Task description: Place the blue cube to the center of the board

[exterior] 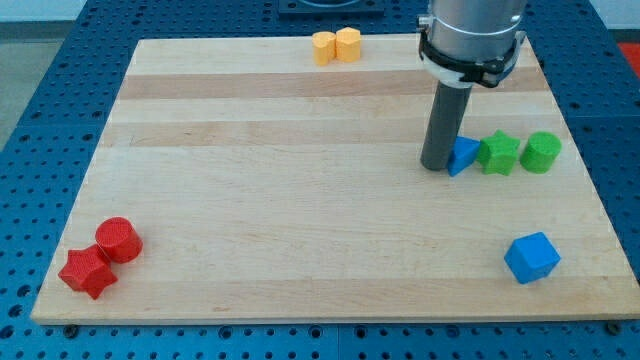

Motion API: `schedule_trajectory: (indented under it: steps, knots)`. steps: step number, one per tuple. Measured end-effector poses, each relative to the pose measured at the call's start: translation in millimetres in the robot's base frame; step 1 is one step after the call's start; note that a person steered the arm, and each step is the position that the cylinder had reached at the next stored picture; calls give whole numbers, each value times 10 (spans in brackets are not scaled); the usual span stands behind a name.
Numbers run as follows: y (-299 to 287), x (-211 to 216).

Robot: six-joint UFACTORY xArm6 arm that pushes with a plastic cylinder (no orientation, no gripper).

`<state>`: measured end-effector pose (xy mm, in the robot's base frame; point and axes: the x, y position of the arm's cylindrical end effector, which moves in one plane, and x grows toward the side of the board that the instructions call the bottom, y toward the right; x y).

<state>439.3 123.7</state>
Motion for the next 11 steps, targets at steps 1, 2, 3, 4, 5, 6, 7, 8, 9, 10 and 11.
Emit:
schedule_trajectory:
  steps: [1,2,3,4,5,6,7,8,9,10,11]
  knots:
    - [10,-18]
    - [32,-28]
    - [30,-28]
    - [-119,296]
    - [-104,552]
    - [185,599]
    - [599,599]
    - [1139,599]
    - [1309,599]
    - [1392,669]
    - [1593,853]
